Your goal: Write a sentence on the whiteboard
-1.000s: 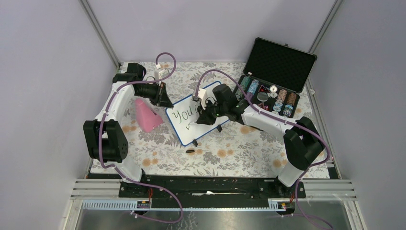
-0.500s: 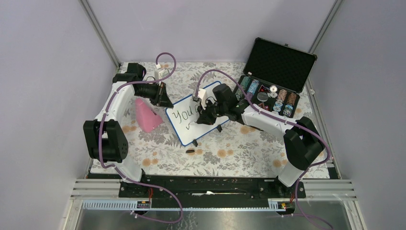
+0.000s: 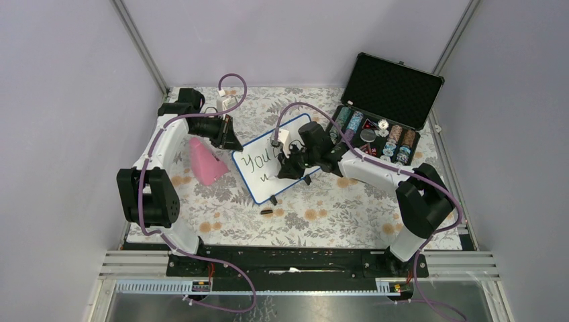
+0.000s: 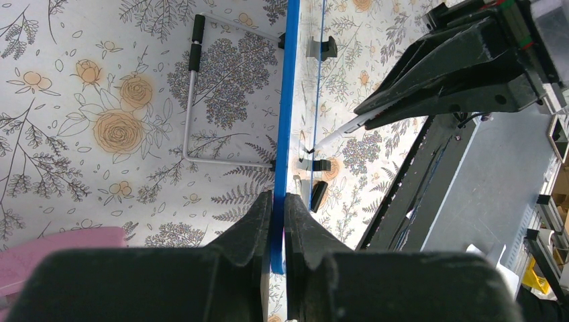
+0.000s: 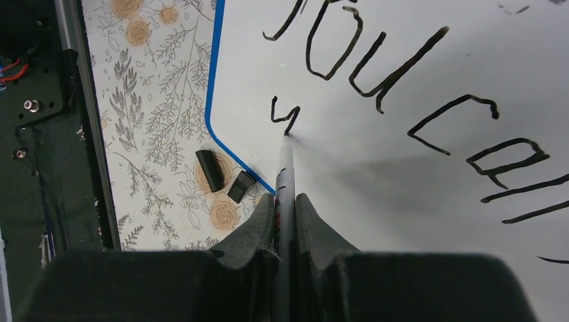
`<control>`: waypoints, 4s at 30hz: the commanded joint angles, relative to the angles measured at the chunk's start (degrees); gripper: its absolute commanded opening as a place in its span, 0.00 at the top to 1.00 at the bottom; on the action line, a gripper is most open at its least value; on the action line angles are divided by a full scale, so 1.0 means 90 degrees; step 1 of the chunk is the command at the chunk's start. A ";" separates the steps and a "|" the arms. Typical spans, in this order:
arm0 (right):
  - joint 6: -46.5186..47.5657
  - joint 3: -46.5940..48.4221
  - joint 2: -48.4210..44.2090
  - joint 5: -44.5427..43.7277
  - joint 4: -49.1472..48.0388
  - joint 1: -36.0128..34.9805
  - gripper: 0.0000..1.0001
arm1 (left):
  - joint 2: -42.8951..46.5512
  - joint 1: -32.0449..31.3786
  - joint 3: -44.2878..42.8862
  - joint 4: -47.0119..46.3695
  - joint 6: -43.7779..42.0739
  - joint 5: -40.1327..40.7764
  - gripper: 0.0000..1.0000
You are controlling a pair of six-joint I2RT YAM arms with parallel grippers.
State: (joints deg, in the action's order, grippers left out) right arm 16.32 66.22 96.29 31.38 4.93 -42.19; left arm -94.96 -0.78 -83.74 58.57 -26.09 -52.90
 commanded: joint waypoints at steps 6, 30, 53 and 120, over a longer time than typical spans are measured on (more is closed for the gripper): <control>0.0123 -0.0224 -0.0132 -0.0015 0.0004 -0.0195 1.00 | 0.0162 0.0037 0.0043 -0.0181 -0.0106 0.0114 1.00; -0.0088 0.0337 -0.0370 0.0332 0.0542 -0.0360 1.00 | 0.0185 0.0033 0.0042 -0.0188 -0.0099 0.0126 1.00; -0.0158 0.0403 -0.0224 0.0208 0.0385 0.0256 1.00 | 0.0190 0.0037 0.0043 -0.0183 -0.0107 0.0097 1.00; 0.0018 0.0211 -0.0041 0.0015 0.0329 0.0137 1.00 | 0.0153 0.0037 0.0022 -0.0186 -0.0128 0.0119 1.00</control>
State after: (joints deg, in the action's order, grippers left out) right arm 15.07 68.45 97.67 33.06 9.41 -40.51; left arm -94.96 -0.78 -83.74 58.57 -26.15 -52.88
